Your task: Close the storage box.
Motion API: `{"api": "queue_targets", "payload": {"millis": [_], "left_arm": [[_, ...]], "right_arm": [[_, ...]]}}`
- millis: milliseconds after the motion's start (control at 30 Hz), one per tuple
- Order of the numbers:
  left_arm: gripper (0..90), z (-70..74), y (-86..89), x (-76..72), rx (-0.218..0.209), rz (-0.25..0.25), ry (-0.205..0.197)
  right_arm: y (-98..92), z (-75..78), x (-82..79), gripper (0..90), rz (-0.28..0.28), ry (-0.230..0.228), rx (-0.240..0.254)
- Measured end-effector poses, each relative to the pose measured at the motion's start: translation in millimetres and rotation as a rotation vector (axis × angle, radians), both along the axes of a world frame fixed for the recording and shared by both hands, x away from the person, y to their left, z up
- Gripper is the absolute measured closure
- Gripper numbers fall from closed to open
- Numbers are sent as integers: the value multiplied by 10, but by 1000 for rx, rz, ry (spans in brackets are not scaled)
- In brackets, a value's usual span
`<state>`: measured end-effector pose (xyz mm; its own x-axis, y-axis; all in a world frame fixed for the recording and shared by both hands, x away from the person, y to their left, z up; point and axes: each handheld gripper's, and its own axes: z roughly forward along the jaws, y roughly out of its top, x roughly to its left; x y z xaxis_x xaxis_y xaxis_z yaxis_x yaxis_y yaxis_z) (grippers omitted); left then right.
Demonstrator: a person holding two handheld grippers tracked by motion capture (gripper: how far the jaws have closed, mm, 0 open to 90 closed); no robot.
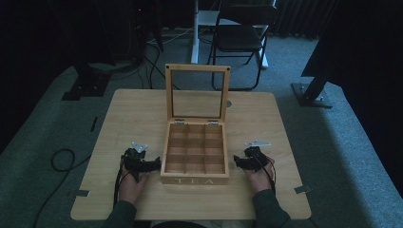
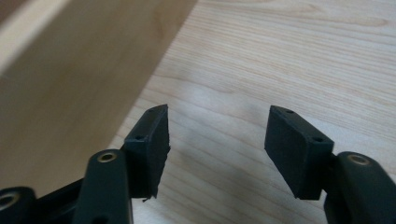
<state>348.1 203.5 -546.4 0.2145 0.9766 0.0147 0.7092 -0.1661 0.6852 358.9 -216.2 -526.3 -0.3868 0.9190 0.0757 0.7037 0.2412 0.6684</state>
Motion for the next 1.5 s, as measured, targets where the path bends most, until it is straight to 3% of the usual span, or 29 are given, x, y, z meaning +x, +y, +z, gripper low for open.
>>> {"api": "queue_targets", "payload": {"millis": [133, 367, 667, 1233, 1500], "left_arm": [[16, 0, 0, 0, -1, 0, 0], [16, 0, 0, 0, 0, 0, 0], [16, 1, 1, 0, 1, -1, 1], [16, 0, 1, 0, 1, -1, 0], [16, -1, 0, 0, -1, 0, -1]], "right_arm": [[9, 81, 7, 441, 50, 16, 32], [69, 222, -11, 460, 73, -19, 30], [90, 374, 38, 480, 64, -27, 18], [131, 698, 140, 461, 58, -92, -17], [136, 801, 177, 459, 50, -113, -7]]}}
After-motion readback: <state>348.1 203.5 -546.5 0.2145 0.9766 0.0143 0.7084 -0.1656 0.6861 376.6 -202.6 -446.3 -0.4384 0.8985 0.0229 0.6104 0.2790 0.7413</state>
